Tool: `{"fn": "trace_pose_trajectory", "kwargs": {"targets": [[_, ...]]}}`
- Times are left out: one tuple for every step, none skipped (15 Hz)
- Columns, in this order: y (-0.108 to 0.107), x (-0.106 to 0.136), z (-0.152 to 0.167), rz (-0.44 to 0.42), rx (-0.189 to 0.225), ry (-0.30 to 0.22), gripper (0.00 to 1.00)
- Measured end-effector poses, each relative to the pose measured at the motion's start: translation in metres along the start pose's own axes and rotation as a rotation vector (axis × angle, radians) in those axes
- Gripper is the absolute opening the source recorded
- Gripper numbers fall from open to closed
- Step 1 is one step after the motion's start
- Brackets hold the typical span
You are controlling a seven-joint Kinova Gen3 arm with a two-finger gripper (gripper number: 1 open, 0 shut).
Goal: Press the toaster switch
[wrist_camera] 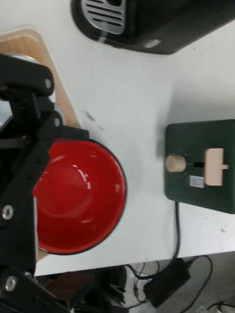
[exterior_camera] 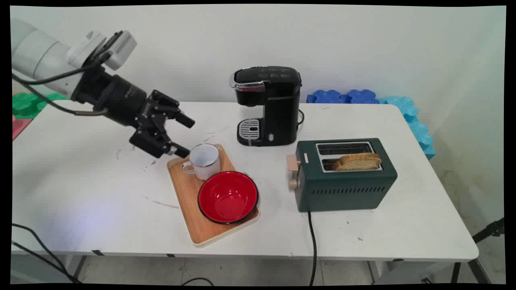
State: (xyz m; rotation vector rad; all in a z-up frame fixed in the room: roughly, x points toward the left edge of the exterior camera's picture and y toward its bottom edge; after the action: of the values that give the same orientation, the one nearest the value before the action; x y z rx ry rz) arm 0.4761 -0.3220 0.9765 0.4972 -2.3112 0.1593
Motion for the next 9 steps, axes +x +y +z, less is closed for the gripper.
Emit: {"fn": "trace_pose_trajectory", "kwargs": {"targets": [[-0.001,0.006,0.002,-0.005,0.0,0.009,1.0],[-0.002,0.015,0.005,-0.01,-0.002,0.018,1.0],[-0.002,0.023,0.007,-0.012,-0.002,0.028,1.0],[-0.003,0.034,0.011,-0.013,-0.003,0.041,1.0],[-0.004,0.047,0.017,-0.011,-0.003,0.054,1.0],[-0.005,0.057,0.022,-0.009,-0.003,0.065,1.0],[-0.005,0.069,0.029,-0.006,-0.002,0.076,1.0],[-0.006,0.08,0.036,-0.002,-0.001,0.084,1.0],[-0.007,0.089,0.045,0.003,0.0,0.09,1.0]]}}
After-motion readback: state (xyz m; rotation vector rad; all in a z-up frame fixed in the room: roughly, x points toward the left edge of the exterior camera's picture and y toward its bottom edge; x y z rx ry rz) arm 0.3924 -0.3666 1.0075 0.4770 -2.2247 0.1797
